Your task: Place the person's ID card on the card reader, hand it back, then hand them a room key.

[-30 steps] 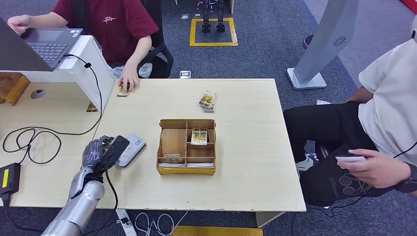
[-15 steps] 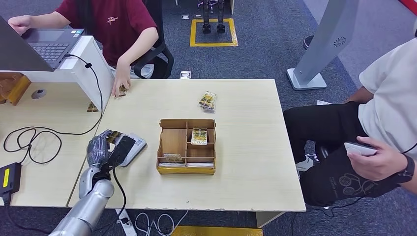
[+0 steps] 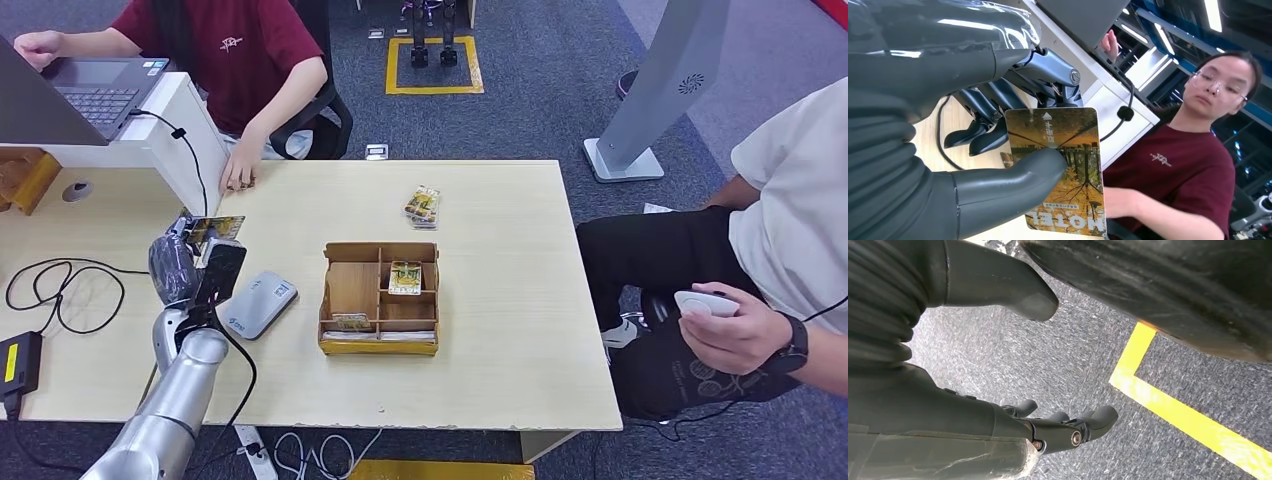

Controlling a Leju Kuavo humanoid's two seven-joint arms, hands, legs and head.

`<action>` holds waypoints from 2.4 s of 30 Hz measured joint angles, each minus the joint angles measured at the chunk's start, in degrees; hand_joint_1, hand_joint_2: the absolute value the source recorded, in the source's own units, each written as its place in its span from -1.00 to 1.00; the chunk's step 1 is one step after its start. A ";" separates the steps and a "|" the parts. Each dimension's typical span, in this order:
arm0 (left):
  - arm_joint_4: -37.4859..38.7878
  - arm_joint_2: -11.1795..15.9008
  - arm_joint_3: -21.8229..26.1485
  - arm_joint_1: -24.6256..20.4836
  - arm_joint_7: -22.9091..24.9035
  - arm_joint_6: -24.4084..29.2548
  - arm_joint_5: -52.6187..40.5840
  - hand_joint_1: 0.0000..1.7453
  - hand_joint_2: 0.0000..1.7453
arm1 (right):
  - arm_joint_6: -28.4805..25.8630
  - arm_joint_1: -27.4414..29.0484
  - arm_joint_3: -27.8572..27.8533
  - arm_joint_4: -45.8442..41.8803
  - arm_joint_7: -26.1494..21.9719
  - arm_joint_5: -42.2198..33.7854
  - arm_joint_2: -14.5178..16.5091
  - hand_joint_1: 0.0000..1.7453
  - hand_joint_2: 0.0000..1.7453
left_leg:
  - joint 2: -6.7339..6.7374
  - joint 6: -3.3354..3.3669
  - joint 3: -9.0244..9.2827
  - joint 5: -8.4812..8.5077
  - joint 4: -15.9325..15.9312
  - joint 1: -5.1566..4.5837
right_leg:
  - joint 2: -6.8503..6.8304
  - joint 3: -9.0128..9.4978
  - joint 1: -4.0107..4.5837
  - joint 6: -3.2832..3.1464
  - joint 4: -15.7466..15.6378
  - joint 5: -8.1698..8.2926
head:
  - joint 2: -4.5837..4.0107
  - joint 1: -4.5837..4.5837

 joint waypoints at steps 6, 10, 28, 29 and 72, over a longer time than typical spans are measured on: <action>-0.07 -1.52 6.02 -1.46 -4.62 0.04 -11.86 1.00 1.00 | -0.52 -0.28 0.07 0.39 -0.33 1.87 -0.09 -1.00 1.00 | 0.02 0.00 0.00 0.00 0.00 0.00 | 0.02 0.00 0.00 0.00 0.01 0.00 | 0.00 0.00; -0.03 -3.22 12.74 -2.00 -7.45 0.04 -16.81 1.00 1.00 | -1.60 -0.22 0.15 0.95 -0.57 2.53 -0.04 -1.00 1.00 | 0.10 0.00 0.01 0.00 0.00 0.00 | 0.09 -0.04 0.00 0.00 0.01 0.00 | 0.00 -0.01; 0.17 -8.13 18.41 -2.47 -9.55 0.04 -18.88 1.00 1.00 | -2.21 0.05 0.15 1.78 -0.81 2.39 -0.04 -1.00 1.00 | 0.05 0.00 -0.01 -0.01 0.00 0.00 | 0.07 -0.04 0.00 0.00 0.00 0.00 | 0.00 0.00; 0.17 -8.20 18.41 -2.49 -9.63 0.04 -18.87 1.00 1.00 | -2.19 0.07 0.15 1.79 -0.81 2.37 -0.04 -1.00 1.00 | 0.05 0.00 -0.01 -0.01 0.00 0.00 | 0.07 -0.04 0.00 0.00 0.00 0.00 | 0.00 0.00; -41.90 14.62 -17.51 23.18 -0.28 -24.23 -8.37 -1.00 1.00 | -12.57 -0.17 -0.49 11.32 -5.34 -5.61 -0.58 -1.00 1.00 | 0.26 -0.04 -0.04 -0.26 -0.01 0.02 | 0.26 -0.14 0.01 -0.11 0.04 -0.20 | 0.00 -0.01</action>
